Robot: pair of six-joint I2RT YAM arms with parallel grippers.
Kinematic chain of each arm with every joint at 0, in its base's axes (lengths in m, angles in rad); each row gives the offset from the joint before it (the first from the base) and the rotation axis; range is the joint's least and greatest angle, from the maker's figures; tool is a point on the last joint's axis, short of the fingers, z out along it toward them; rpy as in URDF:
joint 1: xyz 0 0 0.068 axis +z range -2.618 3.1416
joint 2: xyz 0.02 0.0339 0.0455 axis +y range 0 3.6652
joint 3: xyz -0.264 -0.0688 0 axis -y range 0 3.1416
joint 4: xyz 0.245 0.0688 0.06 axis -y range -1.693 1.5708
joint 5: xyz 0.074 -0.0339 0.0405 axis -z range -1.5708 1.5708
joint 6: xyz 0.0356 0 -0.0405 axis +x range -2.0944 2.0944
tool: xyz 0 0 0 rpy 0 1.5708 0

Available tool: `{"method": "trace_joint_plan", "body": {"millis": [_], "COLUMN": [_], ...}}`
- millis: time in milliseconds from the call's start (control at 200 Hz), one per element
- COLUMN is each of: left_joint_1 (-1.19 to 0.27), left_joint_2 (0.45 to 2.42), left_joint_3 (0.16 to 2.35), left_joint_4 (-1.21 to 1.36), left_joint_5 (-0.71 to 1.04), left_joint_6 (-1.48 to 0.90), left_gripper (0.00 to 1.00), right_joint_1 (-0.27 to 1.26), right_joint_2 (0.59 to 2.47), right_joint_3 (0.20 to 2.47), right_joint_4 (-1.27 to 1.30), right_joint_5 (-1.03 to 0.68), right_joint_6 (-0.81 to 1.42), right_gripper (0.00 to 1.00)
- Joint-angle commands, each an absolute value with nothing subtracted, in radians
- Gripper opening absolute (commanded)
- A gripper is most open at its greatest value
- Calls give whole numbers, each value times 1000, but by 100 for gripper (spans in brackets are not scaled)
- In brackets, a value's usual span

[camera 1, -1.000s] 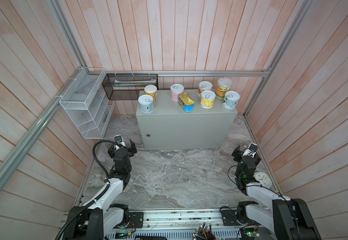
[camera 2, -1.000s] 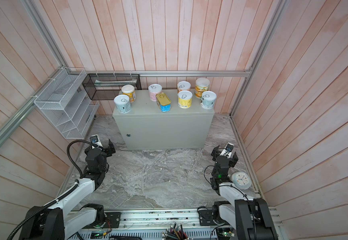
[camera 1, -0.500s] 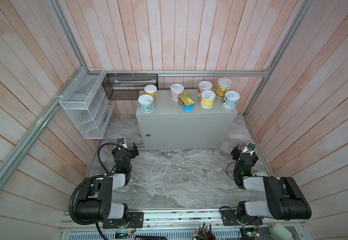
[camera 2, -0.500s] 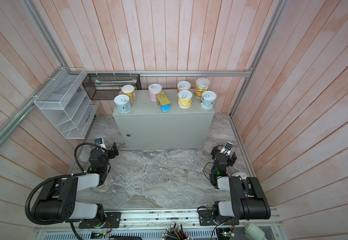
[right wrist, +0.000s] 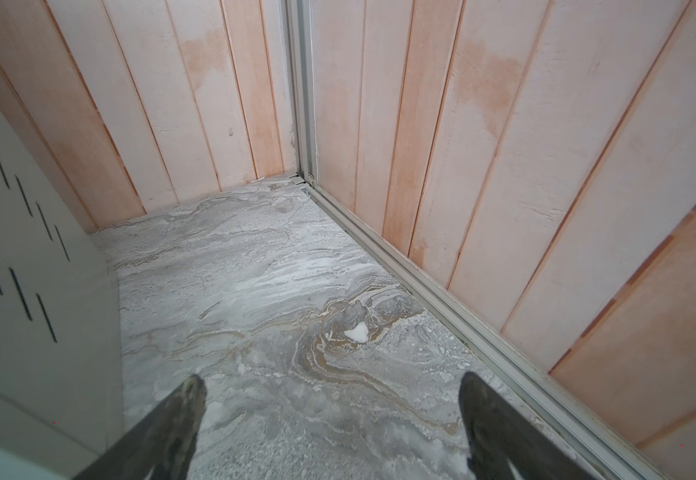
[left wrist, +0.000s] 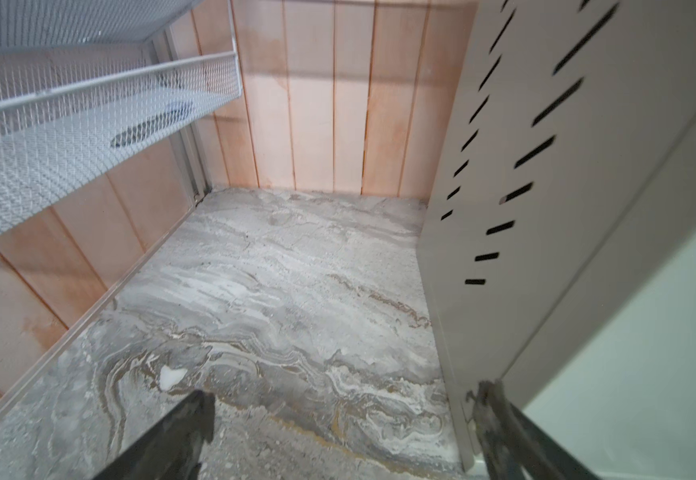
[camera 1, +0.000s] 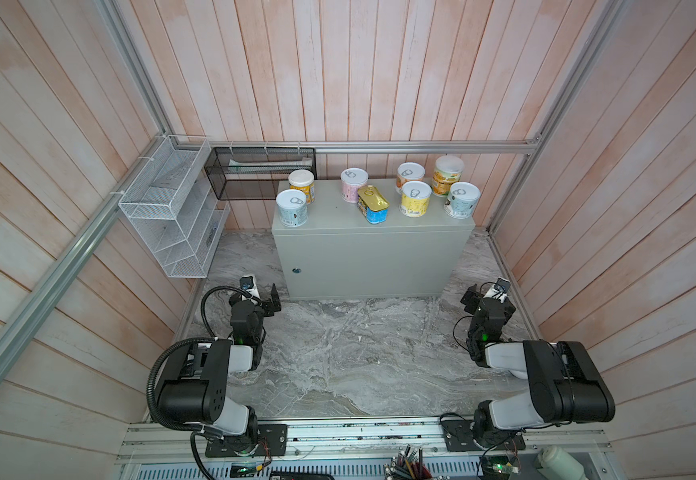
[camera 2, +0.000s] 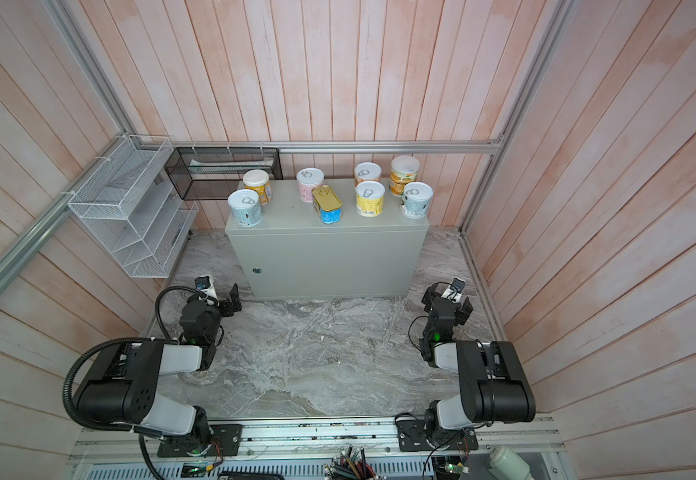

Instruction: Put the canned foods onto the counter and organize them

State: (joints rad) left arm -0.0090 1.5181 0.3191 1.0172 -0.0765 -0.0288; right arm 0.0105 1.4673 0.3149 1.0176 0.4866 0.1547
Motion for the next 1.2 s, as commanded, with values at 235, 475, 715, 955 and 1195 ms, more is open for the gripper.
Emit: {"method": "trace_joint_plan", "body": {"millis": [235,475,715,955,1195], "left_joint_1": [0,0,6,13,14], "left_joint_2": [1545,1540,1546,1545,1545], "left_joint_3": [279,251,292,291,291], "left_joint_4": [1130,1172,1105,1109,1108], "left_joint_5": [17,52,13,19,20], "left_joint_6": [11,23,2,-4,-4], "left_gripper": [100,100,100,100,100], "right_joint_1": [39,34,30,26,27], "right_joint_2": [1486,1504,1525,1529,1528], "right_joint_3": [295,229,222,221,222], "right_joint_4": [1100,1221,1256,1266,1262], "right_joint_5": [376,313,312,309,310], "right_joint_6": [66,51,54,56,55], "right_gripper": [96,98,98,98,98]}}
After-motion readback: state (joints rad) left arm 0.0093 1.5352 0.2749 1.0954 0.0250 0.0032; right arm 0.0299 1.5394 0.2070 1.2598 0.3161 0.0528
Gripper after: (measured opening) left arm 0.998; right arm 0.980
